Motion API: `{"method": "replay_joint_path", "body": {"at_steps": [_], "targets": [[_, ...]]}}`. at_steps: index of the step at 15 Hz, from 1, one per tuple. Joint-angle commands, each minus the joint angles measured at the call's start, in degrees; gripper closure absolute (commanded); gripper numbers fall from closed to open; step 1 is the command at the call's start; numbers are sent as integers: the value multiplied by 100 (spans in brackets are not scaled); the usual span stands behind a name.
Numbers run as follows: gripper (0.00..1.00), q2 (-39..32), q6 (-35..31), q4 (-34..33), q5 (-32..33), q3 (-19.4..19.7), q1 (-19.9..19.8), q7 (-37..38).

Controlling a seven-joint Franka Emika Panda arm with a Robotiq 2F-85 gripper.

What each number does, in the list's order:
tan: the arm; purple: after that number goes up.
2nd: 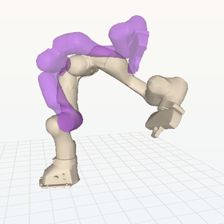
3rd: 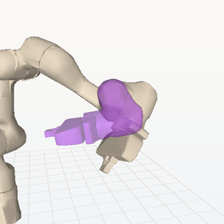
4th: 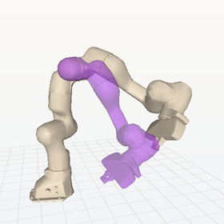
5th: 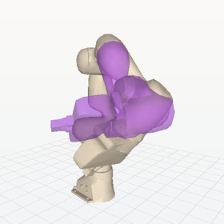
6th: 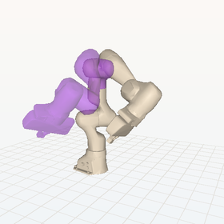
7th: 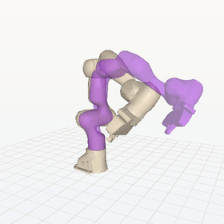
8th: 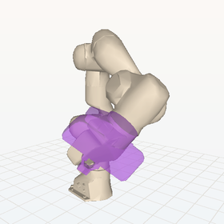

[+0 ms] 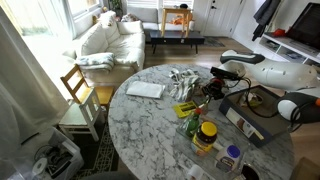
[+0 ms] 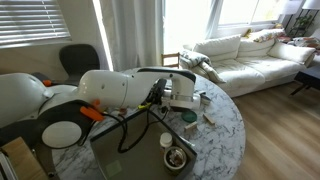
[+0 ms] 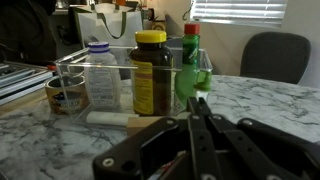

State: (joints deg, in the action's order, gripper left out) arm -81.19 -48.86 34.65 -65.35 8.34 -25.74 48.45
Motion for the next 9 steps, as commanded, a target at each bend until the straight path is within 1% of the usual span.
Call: {"method": "replay_joint_path", "body": {"at_steps": [1, 9], "targets": [[100, -244, 173, -405, 138, 59, -47, 169], [100, -307, 146, -528, 382, 224, -5, 447]]}}
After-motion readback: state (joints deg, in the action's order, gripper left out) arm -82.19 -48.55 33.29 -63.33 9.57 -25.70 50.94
